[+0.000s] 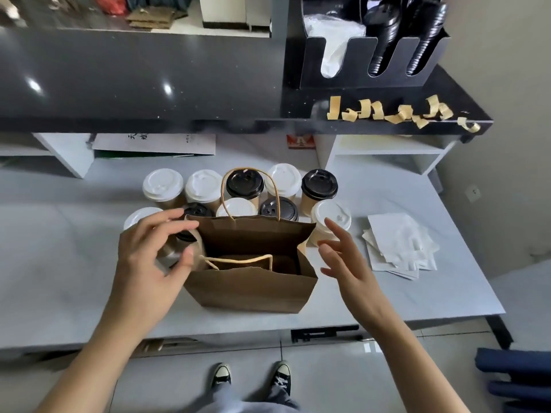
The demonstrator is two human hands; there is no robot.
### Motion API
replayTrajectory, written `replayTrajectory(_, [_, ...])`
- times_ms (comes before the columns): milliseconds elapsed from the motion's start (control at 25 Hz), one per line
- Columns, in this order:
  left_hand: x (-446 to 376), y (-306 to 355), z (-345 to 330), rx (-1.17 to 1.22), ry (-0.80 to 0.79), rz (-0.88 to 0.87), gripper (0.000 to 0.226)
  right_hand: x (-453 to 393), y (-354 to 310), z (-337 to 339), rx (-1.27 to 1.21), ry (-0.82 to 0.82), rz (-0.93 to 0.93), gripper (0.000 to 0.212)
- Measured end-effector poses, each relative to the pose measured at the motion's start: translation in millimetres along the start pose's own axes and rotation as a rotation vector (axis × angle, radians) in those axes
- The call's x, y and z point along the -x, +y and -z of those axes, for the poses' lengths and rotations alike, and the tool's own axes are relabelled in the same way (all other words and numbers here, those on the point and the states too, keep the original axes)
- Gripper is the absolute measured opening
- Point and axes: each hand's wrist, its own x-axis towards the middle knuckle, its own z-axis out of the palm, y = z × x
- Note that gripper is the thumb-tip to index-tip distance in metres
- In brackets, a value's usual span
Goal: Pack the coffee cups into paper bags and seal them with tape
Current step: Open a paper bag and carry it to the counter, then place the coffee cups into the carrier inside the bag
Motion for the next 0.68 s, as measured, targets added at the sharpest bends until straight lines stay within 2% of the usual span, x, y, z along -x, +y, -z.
replayTrajectory(120, [-4.8, 4.3, 1.3, -0.024, -0.084, -0.032, 0.025, -18.1, 4.7, 8.2, 0.076, 0.141, 0.037, 0.045])
replayTrajectory(240, [-9.5, -5.0, 6.7, -0.023, -0.237, -0.015, 0.030, -41.9, 10.0, 14.6, 0.286, 0.288, 0.037, 0.052])
replayTrajectory(440, [-17.9, -13.5, 15.2, -0.081, -0.507, 0.060, 0.047, -79.5, 19.6, 13.1, 0.575, 0.291, -0.073, 0.083])
replayTrajectory(560, [-17.9, -15.6, 18.7, -0.078, -0.559, 0.087, 0.062, -96.2, 21.0, 7.1, 0.657, 0.265, -0.143, 0.097])
replayTrajectory(680, [-18.1, -14.4, 20.2, -0.058, -0.582, 0.079, 0.073, -104.7, 24.6, 1.8, 0.674, 0.278, -0.189, 0.095])
